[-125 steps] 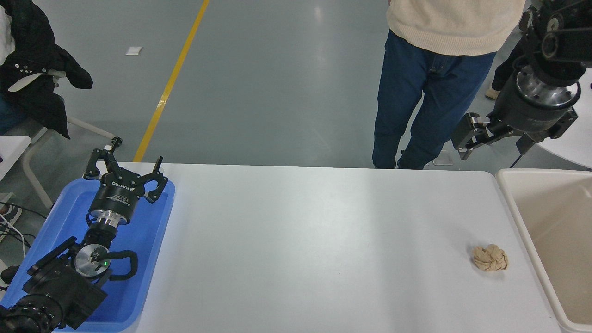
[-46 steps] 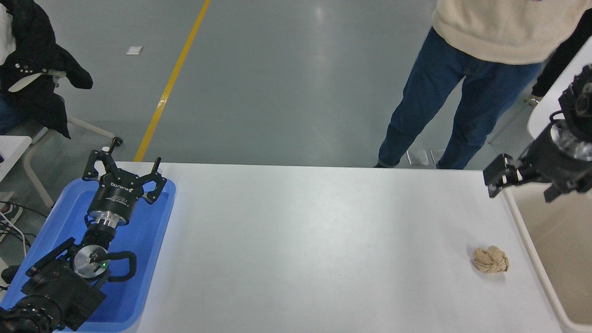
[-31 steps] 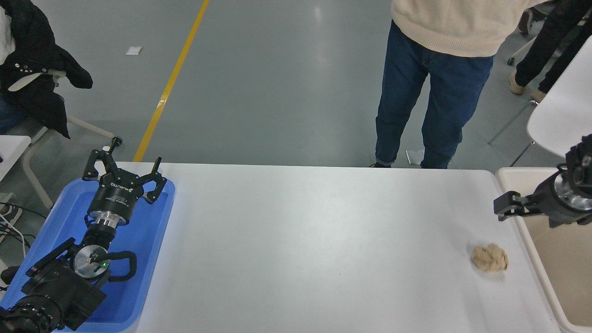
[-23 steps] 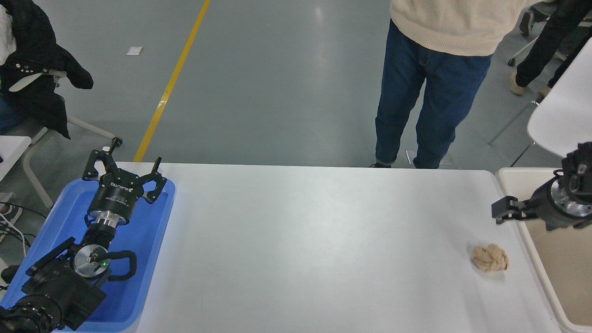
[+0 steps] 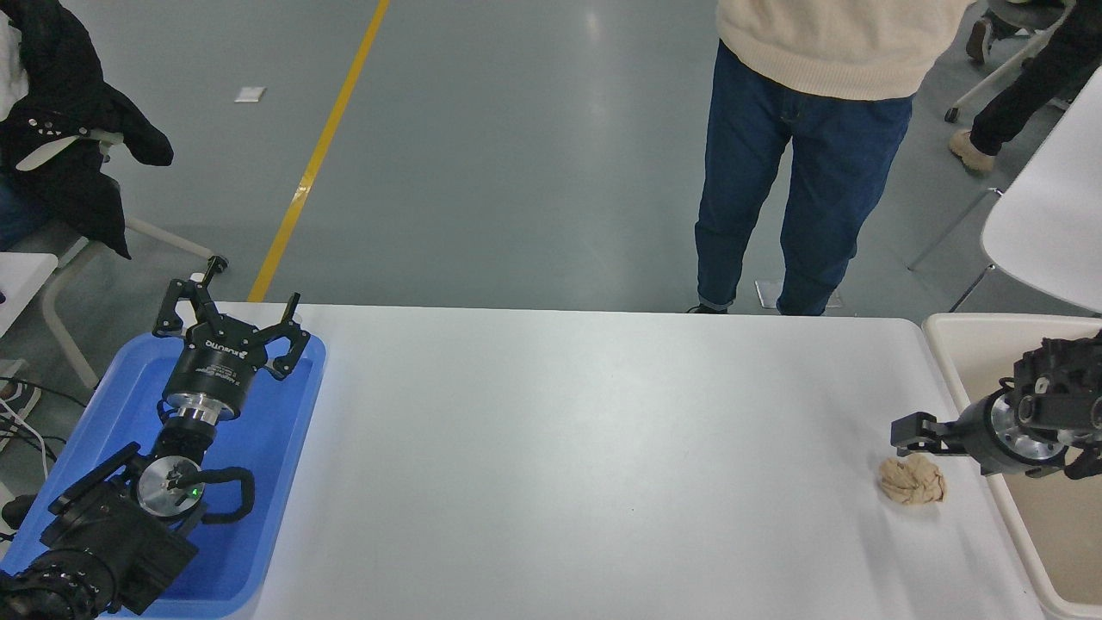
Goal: Pick up paper ball place in dustbin
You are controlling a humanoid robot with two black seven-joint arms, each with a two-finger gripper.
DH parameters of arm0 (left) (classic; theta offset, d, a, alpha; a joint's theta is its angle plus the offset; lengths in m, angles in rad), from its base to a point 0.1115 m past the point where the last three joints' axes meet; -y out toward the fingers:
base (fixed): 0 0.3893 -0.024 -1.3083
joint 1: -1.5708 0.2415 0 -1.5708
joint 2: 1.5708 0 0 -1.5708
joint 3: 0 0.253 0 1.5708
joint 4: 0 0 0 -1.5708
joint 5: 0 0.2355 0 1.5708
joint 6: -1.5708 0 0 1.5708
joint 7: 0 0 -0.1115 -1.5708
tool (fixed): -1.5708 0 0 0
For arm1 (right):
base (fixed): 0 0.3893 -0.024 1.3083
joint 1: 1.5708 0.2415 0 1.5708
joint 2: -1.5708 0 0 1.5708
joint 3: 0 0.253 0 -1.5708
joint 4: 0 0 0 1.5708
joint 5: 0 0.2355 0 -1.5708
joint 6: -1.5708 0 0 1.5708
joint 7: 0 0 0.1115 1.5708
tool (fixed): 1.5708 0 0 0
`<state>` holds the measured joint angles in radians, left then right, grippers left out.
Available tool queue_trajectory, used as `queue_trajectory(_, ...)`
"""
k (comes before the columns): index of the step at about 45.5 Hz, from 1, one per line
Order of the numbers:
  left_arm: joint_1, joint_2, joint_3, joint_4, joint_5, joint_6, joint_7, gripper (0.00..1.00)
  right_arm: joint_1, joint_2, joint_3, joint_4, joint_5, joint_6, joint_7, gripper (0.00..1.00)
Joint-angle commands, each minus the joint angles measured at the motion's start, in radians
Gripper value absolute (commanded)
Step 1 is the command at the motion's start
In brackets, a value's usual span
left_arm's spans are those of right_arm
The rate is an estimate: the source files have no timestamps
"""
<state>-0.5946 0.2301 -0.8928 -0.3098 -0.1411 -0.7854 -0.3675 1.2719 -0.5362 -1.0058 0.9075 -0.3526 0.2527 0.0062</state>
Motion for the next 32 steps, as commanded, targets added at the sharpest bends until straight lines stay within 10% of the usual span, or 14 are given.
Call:
queue_trajectory(1, -0.001, 0.0, 0.0, 0.0, 0.0, 0.0, 0.001, 1.0, -0.085, 0.022, 0.035, -0.088, 0.001, -0.004, 0.0, 1.0)
queue_trajectory(32, 0.001, 0.0, 0.0, 0.0, 0.0, 0.0, 0.001, 1.0, -0.233, 0.101, 0.105, -0.216, -0.02, -0.101, 0.0, 1.0)
